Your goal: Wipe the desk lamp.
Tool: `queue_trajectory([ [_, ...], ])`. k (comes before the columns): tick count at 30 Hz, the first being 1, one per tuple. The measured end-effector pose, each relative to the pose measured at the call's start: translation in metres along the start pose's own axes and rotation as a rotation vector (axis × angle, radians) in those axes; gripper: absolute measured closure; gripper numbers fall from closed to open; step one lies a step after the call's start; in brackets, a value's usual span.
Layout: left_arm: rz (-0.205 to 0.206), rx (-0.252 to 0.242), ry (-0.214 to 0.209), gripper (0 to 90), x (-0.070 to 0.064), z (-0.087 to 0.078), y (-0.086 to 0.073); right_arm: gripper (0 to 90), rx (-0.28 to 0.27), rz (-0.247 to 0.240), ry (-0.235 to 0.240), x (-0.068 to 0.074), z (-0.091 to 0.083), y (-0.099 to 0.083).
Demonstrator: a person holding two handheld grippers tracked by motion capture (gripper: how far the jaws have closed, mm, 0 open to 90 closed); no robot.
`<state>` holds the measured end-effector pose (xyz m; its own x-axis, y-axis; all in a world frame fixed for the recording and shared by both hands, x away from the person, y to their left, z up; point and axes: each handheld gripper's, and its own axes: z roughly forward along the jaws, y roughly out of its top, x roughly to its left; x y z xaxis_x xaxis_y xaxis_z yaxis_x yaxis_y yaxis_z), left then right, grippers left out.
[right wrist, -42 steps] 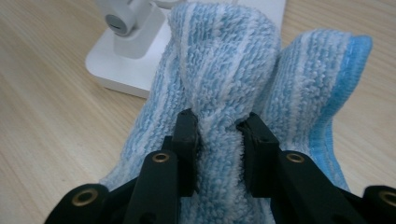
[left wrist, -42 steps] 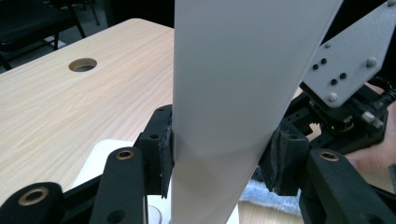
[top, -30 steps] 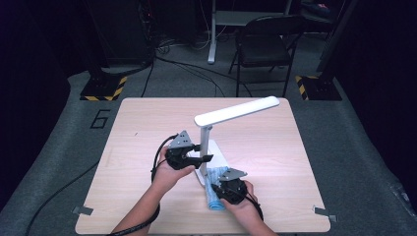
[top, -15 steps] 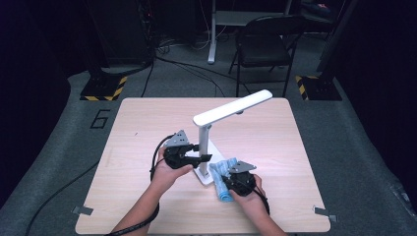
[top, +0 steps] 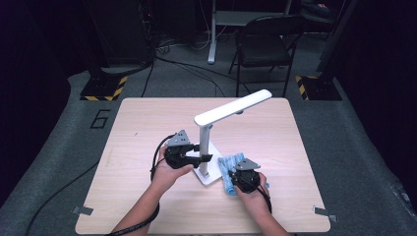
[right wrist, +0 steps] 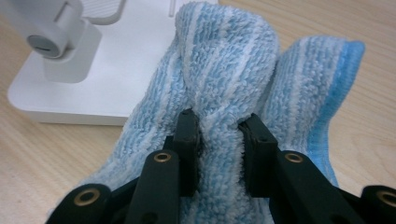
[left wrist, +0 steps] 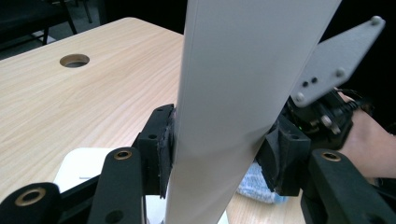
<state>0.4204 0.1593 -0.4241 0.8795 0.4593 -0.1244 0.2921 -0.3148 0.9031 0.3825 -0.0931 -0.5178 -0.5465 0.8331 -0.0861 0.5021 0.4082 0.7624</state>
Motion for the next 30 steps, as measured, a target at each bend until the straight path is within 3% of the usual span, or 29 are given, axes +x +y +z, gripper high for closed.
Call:
queue_trajectory([
  [2,0.0,-0.001,-0.001,50.1,0.0,0.0,0.0,71.0,-0.008,0.009,0.003,0.005,0.0,0.001],
  [5,-0.002,-0.004,-0.005,50.1,0.0,0.001,0.0,71.1,-0.006,-0.008,0.047,0.009,-0.001,0.001],
  [7,-0.004,-0.006,0.0,50.0,0.0,0.001,0.0,71.1,-0.003,0.01,0.079,0.016,-0.002,0.002],
  [8,-0.002,-0.005,0.0,50.0,0.0,0.001,0.0,71.1,0.003,-0.013,0.096,0.019,-0.003,0.002],
  [11,-0.009,-0.009,0.0,50.0,0.0,0.001,-0.001,70.9,-0.006,-0.022,0.18,0.032,-0.003,0.003],
  [12,-0.01,-0.009,0.001,49.9,0.0,0.001,-0.001,70.7,-0.01,-0.002,0.21,0.038,-0.004,0.004],
  [14,-0.009,-0.009,0.007,49.9,0.0,0.001,-0.001,70.5,-0.012,-0.009,0.206,0.045,-0.005,0.003],
  [18,-0.008,-0.012,-0.003,50.0,0.0,0.0,-0.002,70.8,-0.006,-0.002,0.256,0.037,-0.003,0.005],
  [25,-0.01,-0.017,-0.011,49.9,0.002,-0.001,-0.003,70.9,-0.007,-0.074,0.183,0.031,-0.002,0.005],
  [30,-0.013,-0.015,-0.01,49.9,0.002,-0.001,-0.003,70.5,0.003,-0.04,0.155,0.02,0.0,0.004],
])
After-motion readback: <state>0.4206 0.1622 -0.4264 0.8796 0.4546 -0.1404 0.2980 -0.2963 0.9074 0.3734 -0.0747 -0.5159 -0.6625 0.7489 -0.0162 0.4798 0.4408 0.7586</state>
